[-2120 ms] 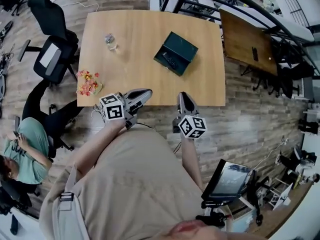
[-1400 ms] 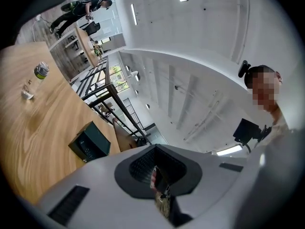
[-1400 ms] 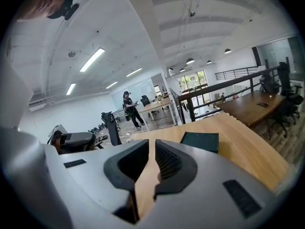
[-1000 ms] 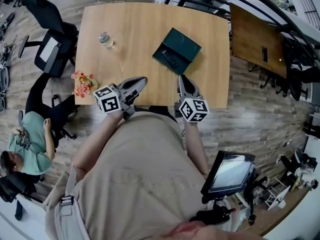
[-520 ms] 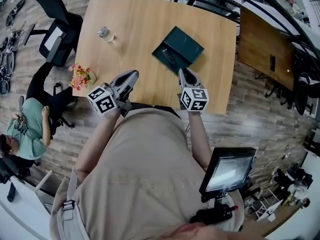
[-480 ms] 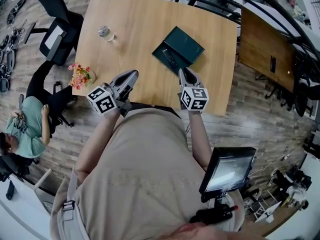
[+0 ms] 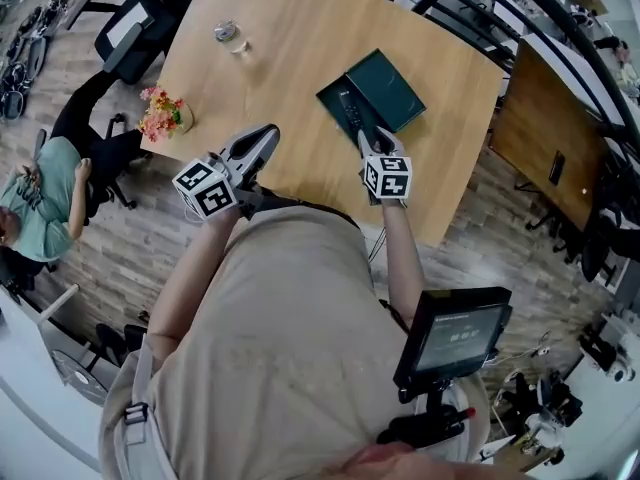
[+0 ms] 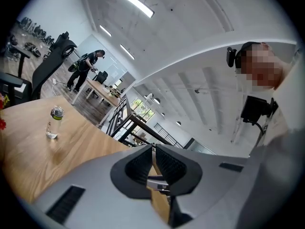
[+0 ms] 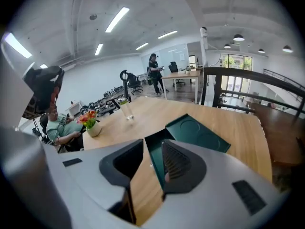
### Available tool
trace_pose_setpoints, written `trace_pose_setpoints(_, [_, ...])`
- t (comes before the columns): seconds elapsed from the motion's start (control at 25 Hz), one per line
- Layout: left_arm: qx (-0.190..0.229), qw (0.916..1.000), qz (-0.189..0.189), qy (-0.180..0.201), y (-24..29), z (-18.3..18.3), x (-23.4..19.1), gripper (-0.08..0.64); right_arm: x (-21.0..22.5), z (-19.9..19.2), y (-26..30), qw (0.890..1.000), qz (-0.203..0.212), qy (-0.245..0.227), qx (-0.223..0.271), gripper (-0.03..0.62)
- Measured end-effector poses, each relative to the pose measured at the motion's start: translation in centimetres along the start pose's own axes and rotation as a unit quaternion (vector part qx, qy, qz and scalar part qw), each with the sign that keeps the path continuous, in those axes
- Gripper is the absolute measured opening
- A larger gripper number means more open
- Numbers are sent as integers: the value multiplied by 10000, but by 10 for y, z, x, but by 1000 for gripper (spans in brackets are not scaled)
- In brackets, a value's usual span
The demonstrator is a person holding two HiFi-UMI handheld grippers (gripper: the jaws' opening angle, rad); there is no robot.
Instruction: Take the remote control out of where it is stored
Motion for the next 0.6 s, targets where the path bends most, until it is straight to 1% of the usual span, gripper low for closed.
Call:
trace_pose_setpoints(0.16, [4, 9998, 160, 111, -2, -3, -4, 8, 12, -37, 31, 9978, 80, -210, -617, 167])
trace_pose_setpoints(0.32, [-135, 9991, 266, 289, -5, -2, -7, 8, 25, -64, 55, 9935, 80, -488, -1026, 169])
trace_pose_setpoints(0.4, [-182, 9988, 326, 318, -5, 1, -9, 8, 30, -75, 68, 9915, 78, -573, -1169, 169])
trace_pose_setpoints(0.52, [-151, 9990, 383, 175, 0, 6, -14, 8, 36, -87, 88, 9880, 77, -682, -1380, 169])
trace_pose_setpoints(0.6, [-144, 9993, 333, 113, 8, 5, -13, 9, 38, -95, 100, 9849, 96, -752, -1558, 169])
Point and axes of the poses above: the fingertips, and each gripper's own axes: y forward along the fingers, x to its right, z out of its top, the point moved 4 cm from there along -y, backward along the fingers, and after that the axes turned 13 degrees about x, right-handed, at the moved point
